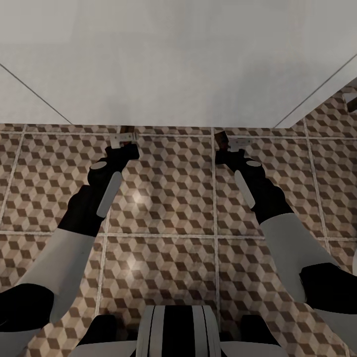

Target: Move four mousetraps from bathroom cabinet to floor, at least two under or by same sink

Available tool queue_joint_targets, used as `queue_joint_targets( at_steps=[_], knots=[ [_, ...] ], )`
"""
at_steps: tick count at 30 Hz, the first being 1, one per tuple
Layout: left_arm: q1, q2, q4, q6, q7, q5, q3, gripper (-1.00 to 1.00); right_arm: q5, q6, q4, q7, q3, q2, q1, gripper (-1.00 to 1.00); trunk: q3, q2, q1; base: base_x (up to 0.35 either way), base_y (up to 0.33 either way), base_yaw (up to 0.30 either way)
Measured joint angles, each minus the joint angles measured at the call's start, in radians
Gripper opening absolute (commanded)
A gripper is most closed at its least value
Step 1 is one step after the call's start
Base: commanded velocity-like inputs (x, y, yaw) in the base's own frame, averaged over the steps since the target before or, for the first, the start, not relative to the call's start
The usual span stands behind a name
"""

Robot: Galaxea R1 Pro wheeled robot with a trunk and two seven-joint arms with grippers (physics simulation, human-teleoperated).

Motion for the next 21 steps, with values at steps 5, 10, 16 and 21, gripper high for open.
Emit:
queue_joint_targets(
  at_steps=[5,10,16,21],
  knots=[
    [0.002,0.000,0.000,0.000,0.000,0.000,0.000,-1.00,0.000,0.000,0.000,0.000,0.000,0.000,0.000,-1.00,0.000,0.000,0.000,0.000,0.000,0.000],
    [0.003,0.000,0.001,0.000,0.000,0.000,0.000,-1.00,0.000,0.000,0.000,0.000,0.000,0.000,0.000,-1.00,0.000,0.000,0.000,0.000,0.000,0.000],
    [0.003,0.000,0.003,0.000,0.000,0.000,0.000,-1.00,0.000,0.000,0.000,0.000,0.000,0.000,0.000,-1.00,0.000,0.000,0.000,0.000,0.000,0.000],
    [0.003,0.000,0.006,0.000,0.000,0.000,0.000,-1.00,0.000,0.000,0.000,0.000,0.000,0.000,0.000,-1.00,0.000,0.000,0.000,0.000,0.000,0.000]
  ],
)
